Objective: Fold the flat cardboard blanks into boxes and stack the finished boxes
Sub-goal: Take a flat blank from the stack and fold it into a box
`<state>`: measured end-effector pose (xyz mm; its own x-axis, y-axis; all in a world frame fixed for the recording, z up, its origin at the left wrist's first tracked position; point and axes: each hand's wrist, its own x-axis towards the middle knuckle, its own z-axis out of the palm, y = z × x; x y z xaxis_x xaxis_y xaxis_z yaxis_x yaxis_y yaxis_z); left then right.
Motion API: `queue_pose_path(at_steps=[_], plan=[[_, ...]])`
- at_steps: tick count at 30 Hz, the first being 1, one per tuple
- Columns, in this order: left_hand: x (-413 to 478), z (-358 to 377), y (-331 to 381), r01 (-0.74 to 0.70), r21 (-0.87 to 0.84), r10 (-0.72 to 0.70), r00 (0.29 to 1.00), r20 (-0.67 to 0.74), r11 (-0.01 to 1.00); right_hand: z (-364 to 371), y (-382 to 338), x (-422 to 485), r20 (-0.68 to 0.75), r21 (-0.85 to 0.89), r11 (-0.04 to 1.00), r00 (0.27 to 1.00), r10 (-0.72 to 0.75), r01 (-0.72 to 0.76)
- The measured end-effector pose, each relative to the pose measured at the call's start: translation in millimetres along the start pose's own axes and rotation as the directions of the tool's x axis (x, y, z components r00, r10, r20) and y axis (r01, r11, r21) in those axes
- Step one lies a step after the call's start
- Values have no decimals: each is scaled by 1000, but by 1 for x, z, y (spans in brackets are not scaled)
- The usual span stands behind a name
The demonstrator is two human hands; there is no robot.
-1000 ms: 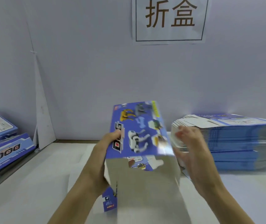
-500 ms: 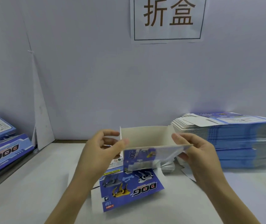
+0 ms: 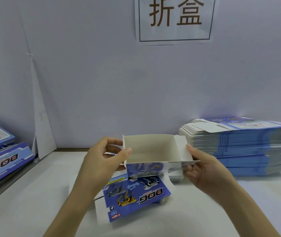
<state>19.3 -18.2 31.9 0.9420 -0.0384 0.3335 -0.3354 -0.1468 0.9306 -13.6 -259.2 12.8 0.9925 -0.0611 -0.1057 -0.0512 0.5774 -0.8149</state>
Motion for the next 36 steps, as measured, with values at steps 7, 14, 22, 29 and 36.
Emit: queue_pose_path(at_steps=[7, 14, 22, 29, 36], plan=[[-3, 2, 2, -2, 5, 2, 999, 32, 1000, -11, 2, 3, 34, -50, 997, 997, 62, -61], [-1, -1, 4, 29, -17, -28, 997, 67, 999, -9, 8, 7, 33, -26, 998, 997, 66, -65], [7, -17, -10, 296, -335, -175, 922, 346, 895, -8, 8, 8, 65, 42, 994, 993, 95, -98], [15, -24, -25, 463, -554, -234, 870, 434, 692, -7, 13, 9, 144, 38, 993, 984, 107, -114], [1, -4, -21, 574, -548, -229, 788, 571, 609, -4, 16, 15, -1, 232, 969, 996, 89, -86]])
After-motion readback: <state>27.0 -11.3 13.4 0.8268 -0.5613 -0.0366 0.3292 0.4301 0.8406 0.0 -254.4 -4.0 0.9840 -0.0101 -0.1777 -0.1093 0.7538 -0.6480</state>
